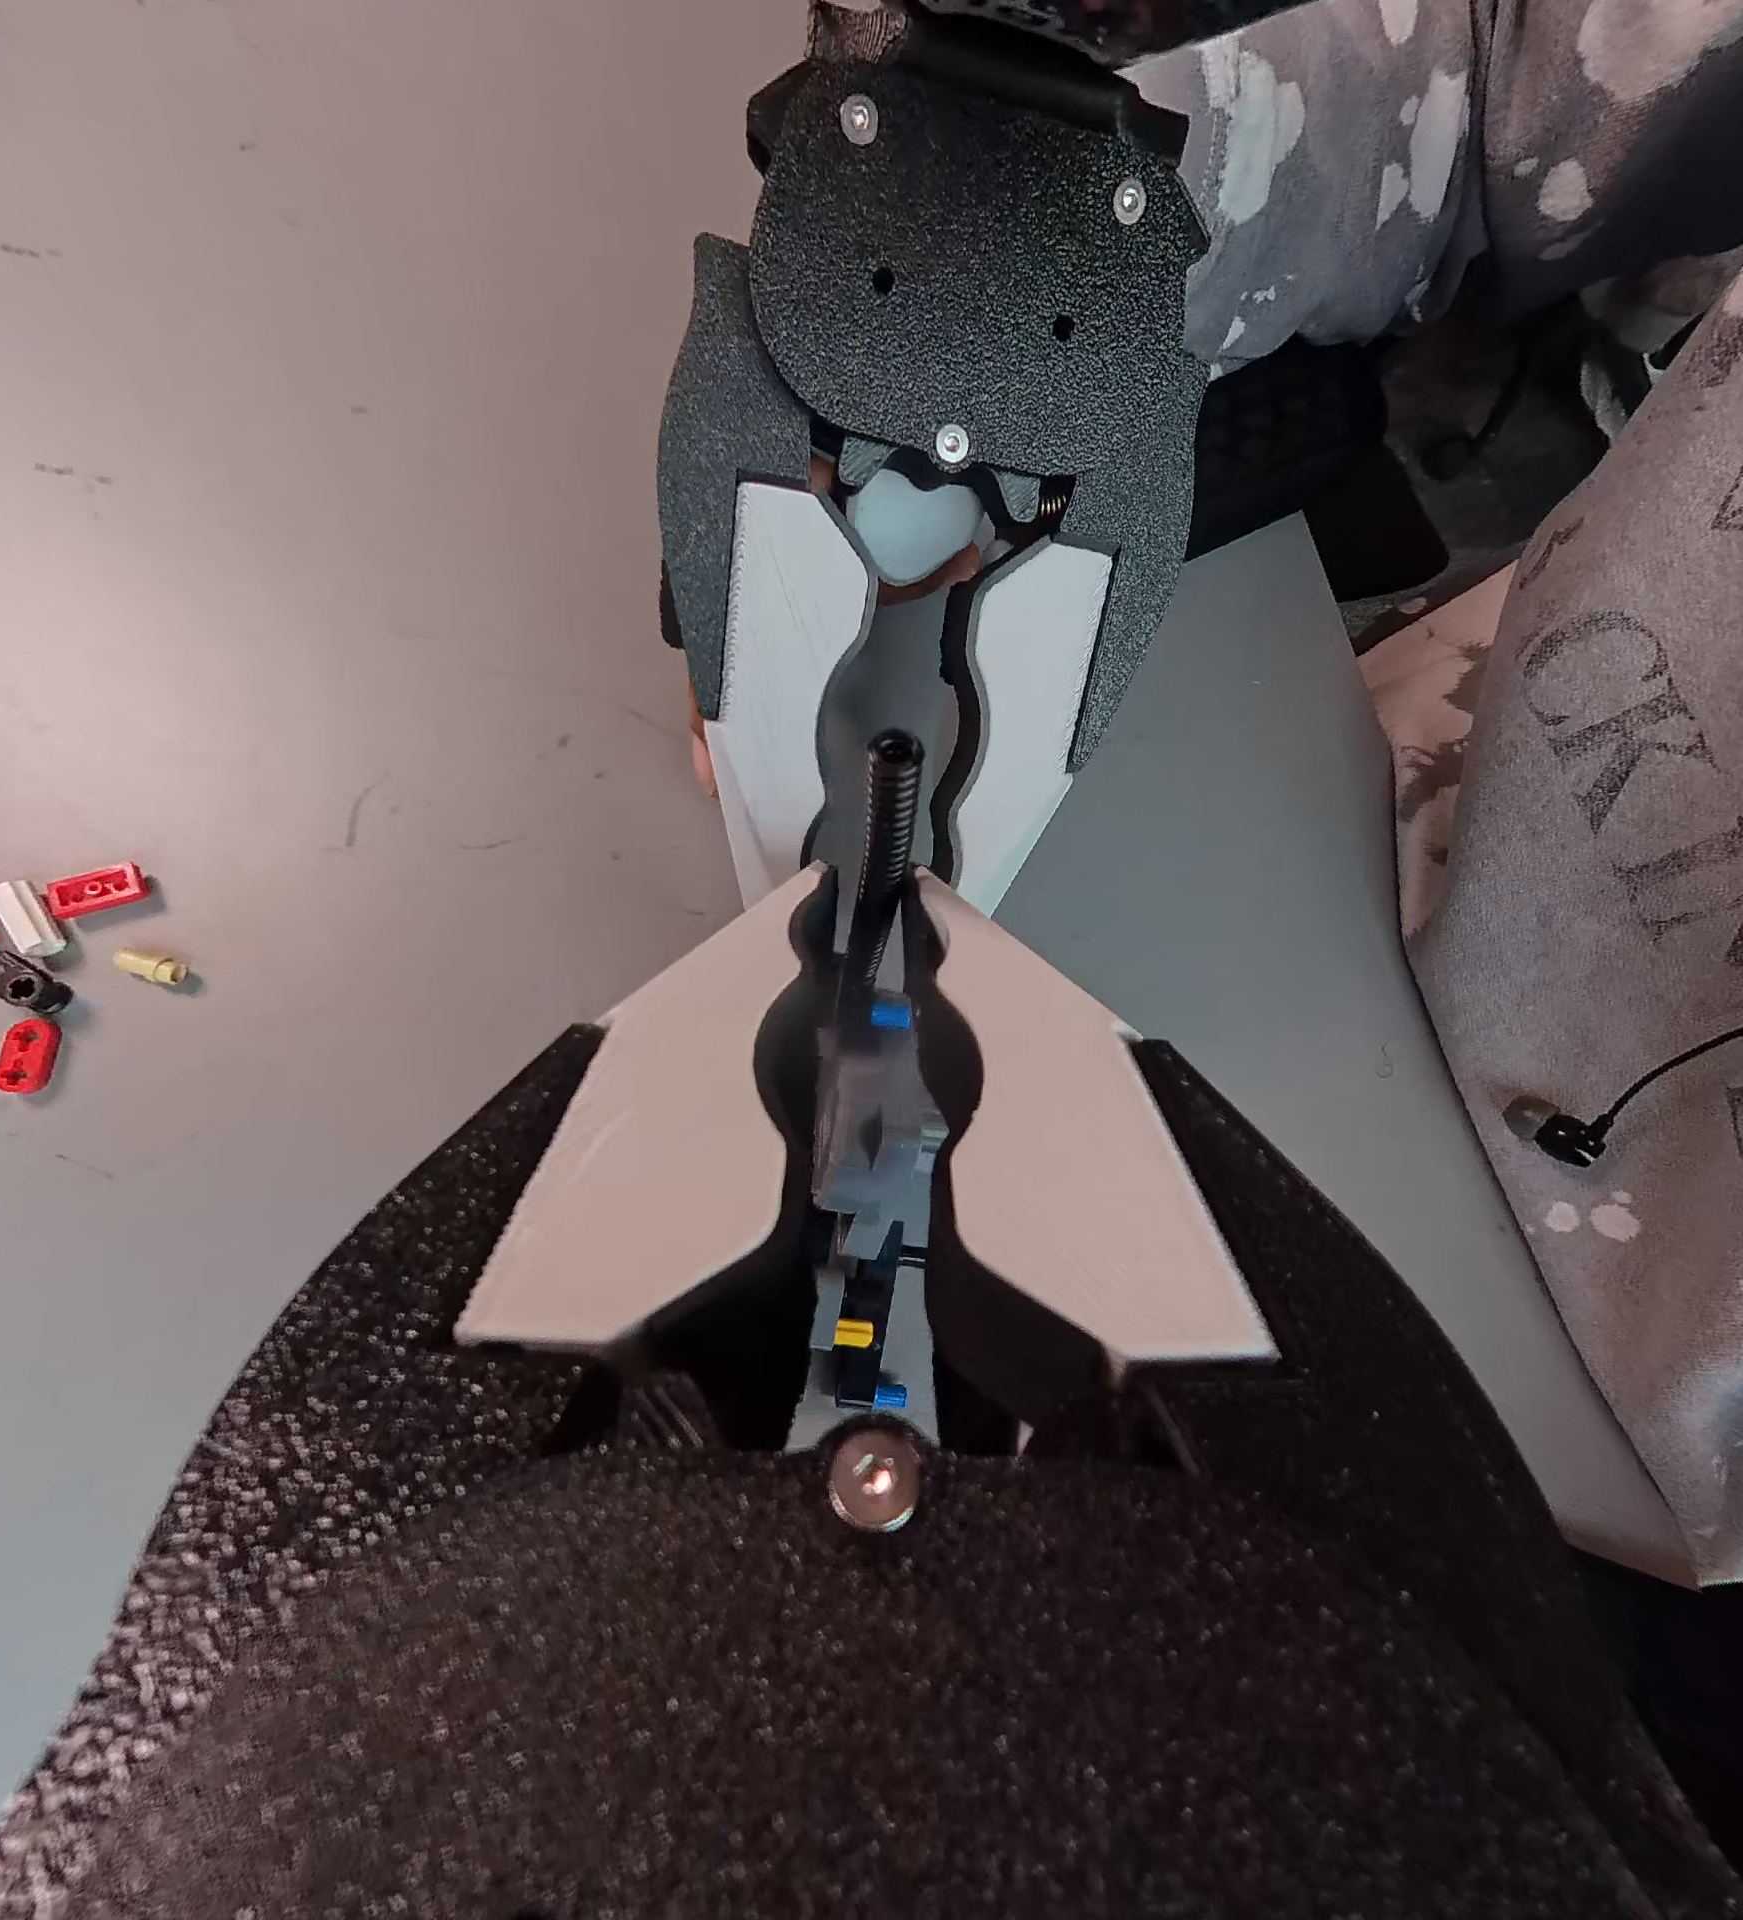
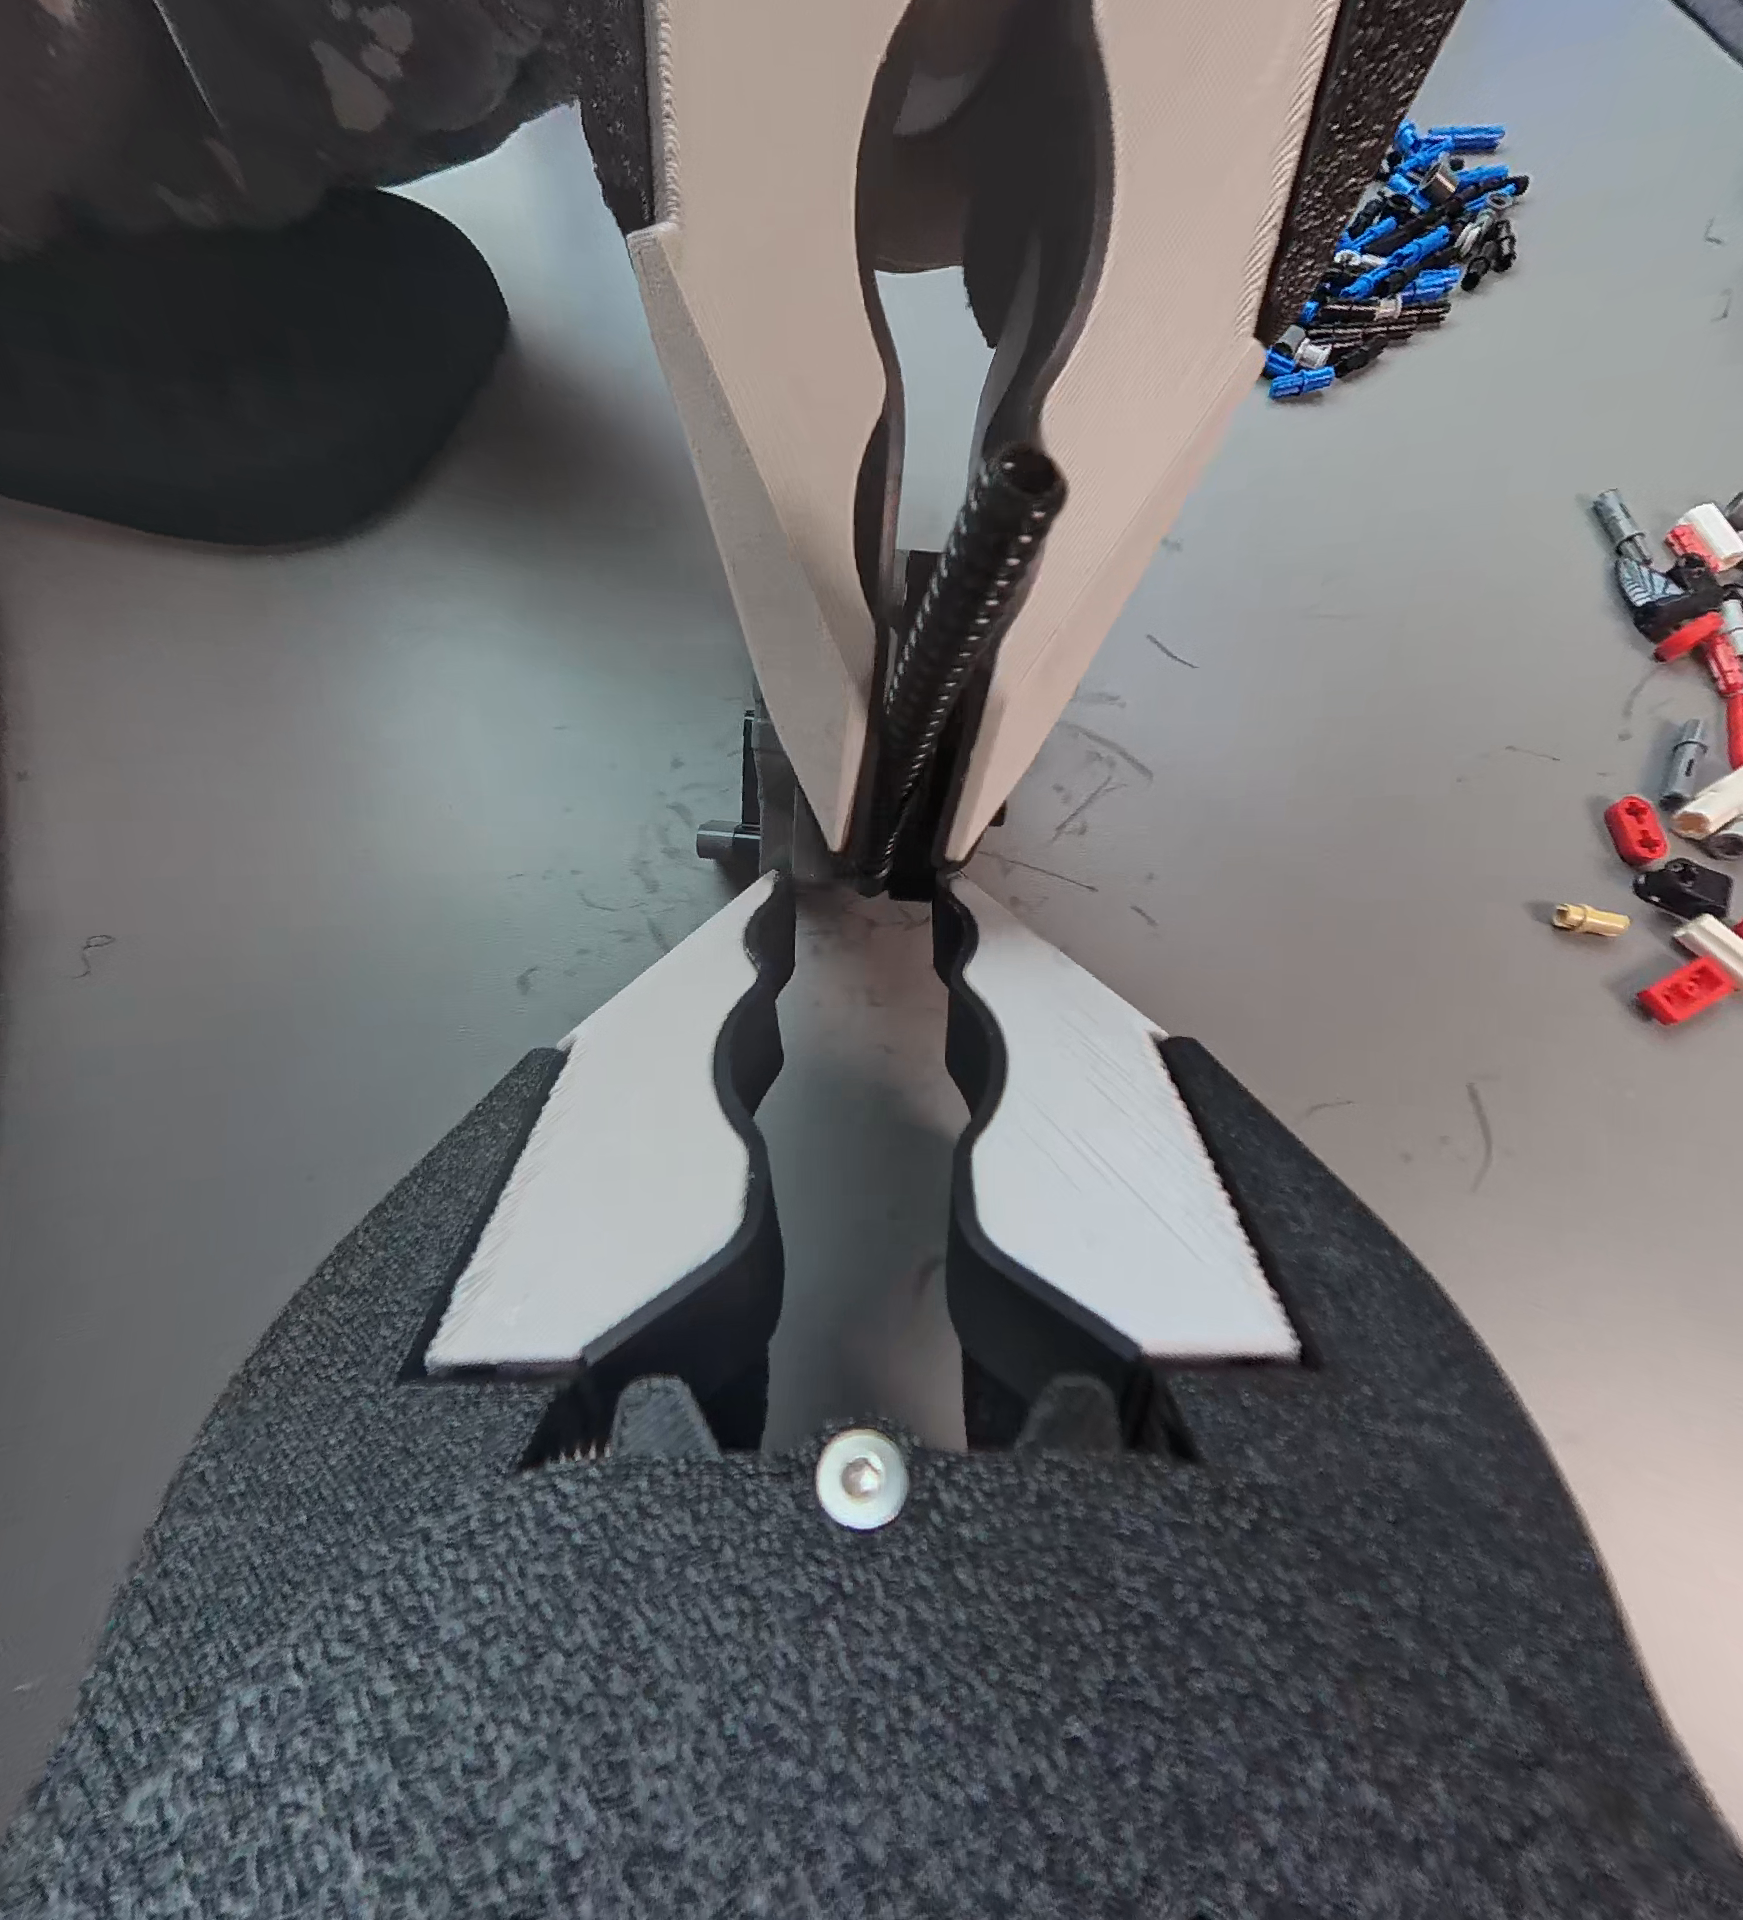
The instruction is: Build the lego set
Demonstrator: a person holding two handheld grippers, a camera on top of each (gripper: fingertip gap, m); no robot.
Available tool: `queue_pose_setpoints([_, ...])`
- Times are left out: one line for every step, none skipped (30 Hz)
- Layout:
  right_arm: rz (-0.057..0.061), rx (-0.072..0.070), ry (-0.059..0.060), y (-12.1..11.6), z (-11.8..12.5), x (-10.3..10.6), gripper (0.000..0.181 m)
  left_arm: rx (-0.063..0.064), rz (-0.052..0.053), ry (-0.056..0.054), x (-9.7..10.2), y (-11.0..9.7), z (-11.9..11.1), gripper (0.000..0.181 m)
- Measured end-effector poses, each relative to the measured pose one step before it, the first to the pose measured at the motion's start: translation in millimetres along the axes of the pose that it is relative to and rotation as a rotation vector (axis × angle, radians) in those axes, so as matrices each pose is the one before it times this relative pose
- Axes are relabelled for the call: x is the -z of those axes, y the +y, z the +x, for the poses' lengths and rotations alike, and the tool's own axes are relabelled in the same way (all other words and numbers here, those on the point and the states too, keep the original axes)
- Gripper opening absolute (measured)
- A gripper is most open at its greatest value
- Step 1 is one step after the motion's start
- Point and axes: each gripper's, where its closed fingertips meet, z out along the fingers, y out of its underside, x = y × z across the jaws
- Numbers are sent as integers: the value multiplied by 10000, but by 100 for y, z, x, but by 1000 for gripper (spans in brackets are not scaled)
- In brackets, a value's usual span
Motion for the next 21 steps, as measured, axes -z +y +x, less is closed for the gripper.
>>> queue_pose_setpoints([11, 10, 18, 4, 27, 18, 26, 61, 63, -18, 64, -3, -3, 15])
queue_pose_setpoints([-10, -11, -3, 11, 23, 4, 26, 70, 96, -12, 108, -17, 20, 19])
queue_pose_setpoints([-3, 33, 10, 10, 11, 9, 26, 76, 135, -18, 174, -36, 25, 25])
queue_pose_setpoints([-3, 28, 12, 2, 9, 15, 26, 89, 164, -41, 278, -35, 41, 29])
queue_pose_setpoints([5, 11, -12, -2, -13, 4, 24, 93, 158, -51, 357, 8, 111, 34])
queue_pose_setpoints([32, -3, -19, -21, -43, -7, 24, 70, 103, -67, 384, 156, 188, 39])
queue_pose_setpoints([15, -22, 11, -10, 9, -13, 24, 21, -18, -125, 343, 383, 215, 44])
queue_pose_setpoints([-14, -10, 9, 30, 14, 8, 24, -46, -182, -249, 225, 669, 111, 49])
queue_pose_setpoints([-16, 4, 18, 9, 10, 10, 24, -121, -345, -427, 43, 959, -114, 53])
queue_pose_setpoints([-13, 6, 10, 0, 5, 1, 24, -198, -475, -528, -155, 1214, -280, 56])
queue_pose_setpoints([9, 24, 0, -26, -1, -8, 24, -225, -454, -469, -304, 1201, -261, 56])
queue_pose_setpoints([0, 21, -13, -21, -7, -29, 24, -133, -255, -304, -388, 846, -123, 53])
queue_pose_setpoints([-6, 13, -17, -15, -5, -28, 24, 29, -10, -144, -361, 375, -52, 45])
queue_pose_setpoints([-16, 46, -11, -4, -4, -25, 23, 129, 149, -41, -260, 60, -68, 32])
queue_pose_setpoints([-27, 75, -19, 5, -54, -8, 23, 125, 167, 64, -144, -46, -47, 31])
queue_pose_setpoints([-35, 96, 35, 20, 9, 4, 23, 99, 95, 140, -54, -14, -1, 31])
queue_pose_setpoints([4, 67, 50, -5, 18, 17, 23, 48, 39, 103, -11, -15, -12, 30])
queue_pose_setpoints([-2, -3, 46, 29, 53, 3, 23, -53, 33, -10, -32, -32, -95, 30])
queue_pose_setpoints([26, -9, 88, 41, 173, 32, 23, -90, 40, -90, -42, -67, -148, 30])
queue_pose_setpoints([24, -36, 67, 74, 169, 38, 23, -72, 30, -82, -58, -78, -148, 30])
queue_pose_setpoints([17, -60, 62, 35, 133, 28, 23, -67, 11, -28, -30, -52, -89, 30])
